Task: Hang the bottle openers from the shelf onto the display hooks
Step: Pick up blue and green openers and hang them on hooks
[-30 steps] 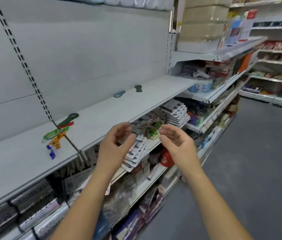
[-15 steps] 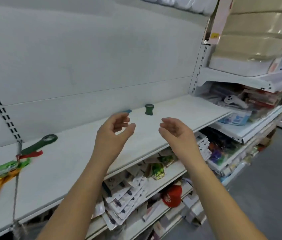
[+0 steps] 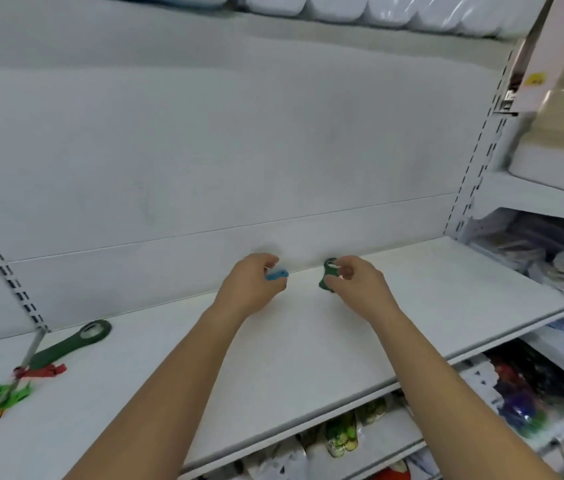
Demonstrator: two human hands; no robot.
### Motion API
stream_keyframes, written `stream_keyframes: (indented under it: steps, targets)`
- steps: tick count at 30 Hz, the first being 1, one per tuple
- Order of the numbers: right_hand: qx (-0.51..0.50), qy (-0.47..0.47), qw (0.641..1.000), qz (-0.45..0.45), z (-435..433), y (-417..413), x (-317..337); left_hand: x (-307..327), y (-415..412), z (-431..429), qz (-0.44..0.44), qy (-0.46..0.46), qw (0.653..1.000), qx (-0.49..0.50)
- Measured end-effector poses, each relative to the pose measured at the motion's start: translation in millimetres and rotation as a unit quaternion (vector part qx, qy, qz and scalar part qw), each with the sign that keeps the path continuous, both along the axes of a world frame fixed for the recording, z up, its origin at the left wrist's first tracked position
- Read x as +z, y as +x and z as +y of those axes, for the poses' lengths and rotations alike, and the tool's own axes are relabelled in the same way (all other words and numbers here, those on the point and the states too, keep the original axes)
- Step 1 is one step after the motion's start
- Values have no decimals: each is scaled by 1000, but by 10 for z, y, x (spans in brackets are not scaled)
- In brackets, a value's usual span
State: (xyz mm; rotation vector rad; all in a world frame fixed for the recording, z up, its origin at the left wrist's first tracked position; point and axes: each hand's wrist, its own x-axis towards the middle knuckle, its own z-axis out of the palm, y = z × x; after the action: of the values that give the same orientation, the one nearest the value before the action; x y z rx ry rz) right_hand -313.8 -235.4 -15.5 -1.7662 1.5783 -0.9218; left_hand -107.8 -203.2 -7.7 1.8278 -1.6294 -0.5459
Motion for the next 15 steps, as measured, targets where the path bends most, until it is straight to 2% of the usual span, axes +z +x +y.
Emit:
stream_keyframes:
  steps: [4,7,10,15]
  targets:
    - [46,27,994,99,-379,63,-127,-158,-41,-317,-123,37,992,15]
    - [45,1,979,201,-543,113,-210,-294,-50,-402,-189,12,982,10]
    - [41,-20,968,246,-629,132,-220,-307,-44,-450,-208,-2,978,7]
    - [53,15,969,239,-725,120,-158,-203,-84,-458,-202,60,977,6]
